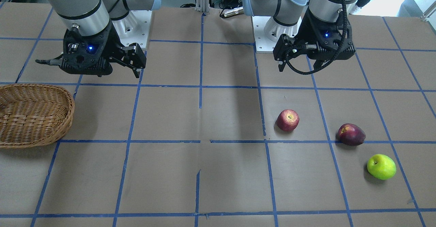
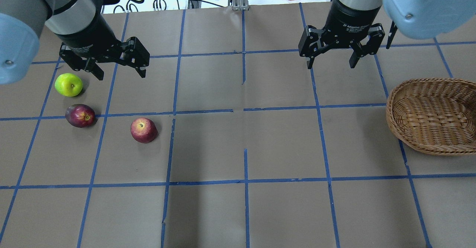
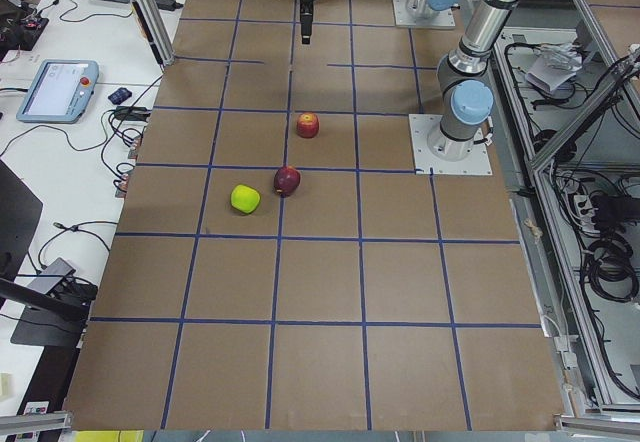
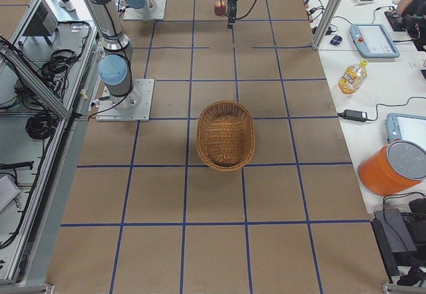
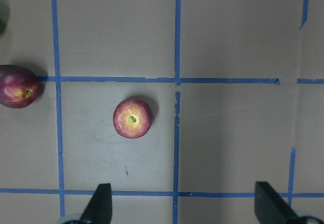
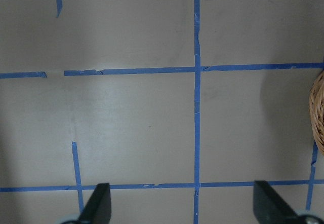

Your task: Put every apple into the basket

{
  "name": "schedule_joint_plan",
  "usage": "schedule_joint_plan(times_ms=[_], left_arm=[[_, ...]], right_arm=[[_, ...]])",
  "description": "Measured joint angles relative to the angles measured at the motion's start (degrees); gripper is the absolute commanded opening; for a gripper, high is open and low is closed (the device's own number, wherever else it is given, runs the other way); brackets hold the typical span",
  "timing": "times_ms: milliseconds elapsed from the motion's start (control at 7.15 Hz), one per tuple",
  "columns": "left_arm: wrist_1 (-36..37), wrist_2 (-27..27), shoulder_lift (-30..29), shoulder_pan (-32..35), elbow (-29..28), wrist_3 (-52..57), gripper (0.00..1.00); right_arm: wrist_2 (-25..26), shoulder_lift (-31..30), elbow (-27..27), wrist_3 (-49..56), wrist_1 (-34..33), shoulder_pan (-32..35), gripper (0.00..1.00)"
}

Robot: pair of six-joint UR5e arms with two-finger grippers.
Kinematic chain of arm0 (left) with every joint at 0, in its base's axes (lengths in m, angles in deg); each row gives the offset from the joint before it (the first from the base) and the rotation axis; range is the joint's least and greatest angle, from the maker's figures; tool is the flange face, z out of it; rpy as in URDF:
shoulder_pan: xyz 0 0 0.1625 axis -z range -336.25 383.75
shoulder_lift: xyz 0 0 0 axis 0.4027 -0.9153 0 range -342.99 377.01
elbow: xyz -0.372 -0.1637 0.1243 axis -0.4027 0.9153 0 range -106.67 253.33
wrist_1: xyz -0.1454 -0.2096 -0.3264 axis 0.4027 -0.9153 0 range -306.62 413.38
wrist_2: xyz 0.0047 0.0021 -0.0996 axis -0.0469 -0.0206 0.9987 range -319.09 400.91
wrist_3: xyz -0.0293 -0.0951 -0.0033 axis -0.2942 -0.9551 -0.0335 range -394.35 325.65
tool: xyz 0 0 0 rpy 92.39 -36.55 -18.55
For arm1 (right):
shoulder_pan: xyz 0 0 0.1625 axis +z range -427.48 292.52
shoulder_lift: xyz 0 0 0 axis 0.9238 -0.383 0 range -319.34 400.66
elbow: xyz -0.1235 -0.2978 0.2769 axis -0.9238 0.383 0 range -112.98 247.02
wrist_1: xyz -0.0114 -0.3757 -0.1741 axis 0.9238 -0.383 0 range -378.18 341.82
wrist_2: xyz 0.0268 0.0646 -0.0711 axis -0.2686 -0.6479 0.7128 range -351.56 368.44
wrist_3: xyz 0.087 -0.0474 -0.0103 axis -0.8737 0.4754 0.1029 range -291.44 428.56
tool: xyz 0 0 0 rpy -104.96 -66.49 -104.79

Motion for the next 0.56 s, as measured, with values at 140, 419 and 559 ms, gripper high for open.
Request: schedule_joint_plan(times_ms=[140,419,559], left_arm=[[0.0,-0.1,0.1,0.0,0.0,0.2,1.0],[0.0,-0.2,0.1,-0.1,0.0,0.3,1.0],[0.0,-0.3,0.2,-0.1,0.0,0.4,1.0]], right_arm=[[0.0,0.0,0.0,0.0,0.0,0.0,1.0],[0.0,0.0,0.0,0.0,0.0,0.0,1.0],[0.0,0.0,0.0,0.0,0.0,0.0,1.0]])
